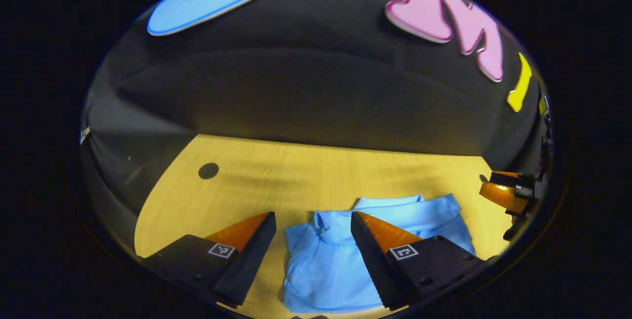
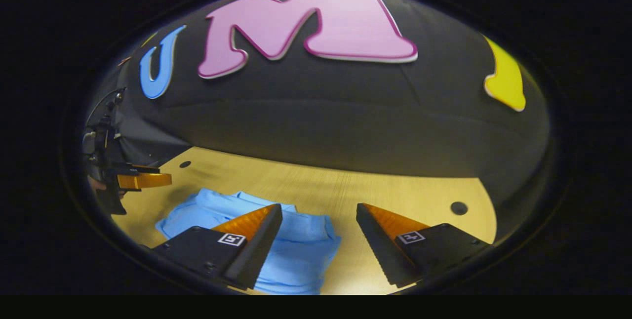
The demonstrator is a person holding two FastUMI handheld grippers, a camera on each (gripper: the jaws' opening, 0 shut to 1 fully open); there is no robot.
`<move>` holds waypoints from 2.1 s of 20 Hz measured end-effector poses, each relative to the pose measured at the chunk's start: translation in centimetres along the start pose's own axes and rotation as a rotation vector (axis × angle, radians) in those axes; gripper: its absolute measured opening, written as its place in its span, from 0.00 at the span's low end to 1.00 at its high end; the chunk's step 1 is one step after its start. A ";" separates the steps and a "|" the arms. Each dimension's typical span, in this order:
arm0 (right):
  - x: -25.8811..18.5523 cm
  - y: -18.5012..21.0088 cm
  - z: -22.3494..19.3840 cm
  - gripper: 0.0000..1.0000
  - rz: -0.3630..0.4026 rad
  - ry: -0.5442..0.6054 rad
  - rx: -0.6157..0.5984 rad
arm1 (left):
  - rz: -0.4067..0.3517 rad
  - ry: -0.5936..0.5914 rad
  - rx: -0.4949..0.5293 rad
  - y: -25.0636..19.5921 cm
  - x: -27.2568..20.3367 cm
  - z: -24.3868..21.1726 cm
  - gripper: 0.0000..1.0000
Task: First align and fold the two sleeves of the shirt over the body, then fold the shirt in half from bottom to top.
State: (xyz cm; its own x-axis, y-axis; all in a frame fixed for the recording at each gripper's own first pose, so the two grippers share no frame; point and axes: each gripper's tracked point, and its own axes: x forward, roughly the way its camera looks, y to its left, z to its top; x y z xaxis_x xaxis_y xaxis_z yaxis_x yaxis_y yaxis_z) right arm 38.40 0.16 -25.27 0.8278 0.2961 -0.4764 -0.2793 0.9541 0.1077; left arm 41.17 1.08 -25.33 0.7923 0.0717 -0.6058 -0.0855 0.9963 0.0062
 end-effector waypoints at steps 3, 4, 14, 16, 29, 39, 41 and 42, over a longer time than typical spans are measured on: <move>-7.3 1.5 3.0 0.97 -0.034 -0.099 -0.032 | -0.035 -0.097 0.104 -1.0 -8.5 0.6 0.97; -9.7 2.1 3.5 0.91 -0.047 -0.126 -0.029 | -0.040 -0.141 0.123 -1.4 -11.8 0.7 0.97; -35.1 12.4 -0.3 0.97 -0.215 -0.303 -0.012 | -0.023 -0.365 0.020 -4.3 -36.0 -7.1 0.96; -38.3 14.9 -1.2 0.97 -0.187 -0.313 -0.039 | -0.046 -0.365 0.029 -5.0 -38.6 -8.5 0.97; -45.2 17.8 2.2 0.97 -0.186 -0.444 -0.102 | -0.102 -0.450 0.068 -6.6 -43.9 -7.5 0.97; -45.3 18.0 4.1 0.97 -0.175 -0.463 -0.122 | -0.088 -0.507 0.073 -6.0 -46.1 -6.5 0.96; -45.4 18.2 4.6 0.97 -0.169 -0.475 -0.128 | -0.080 -0.513 0.072 -5.9 -46.0 -6.3 0.96; -45.4 18.3 4.8 0.97 -0.168 -0.478 -0.129 | -0.075 -0.517 0.073 -5.9 -46.0 -6.1 0.97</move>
State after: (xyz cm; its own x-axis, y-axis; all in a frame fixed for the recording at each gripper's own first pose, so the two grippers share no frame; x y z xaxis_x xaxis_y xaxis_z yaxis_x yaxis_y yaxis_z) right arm -1.97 4.34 2.51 0.9876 0.1555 -0.0227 -0.1566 0.9859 -0.0591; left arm 1.50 -8.38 -2.33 0.9908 -0.0045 -0.1350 0.0106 0.9990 0.0441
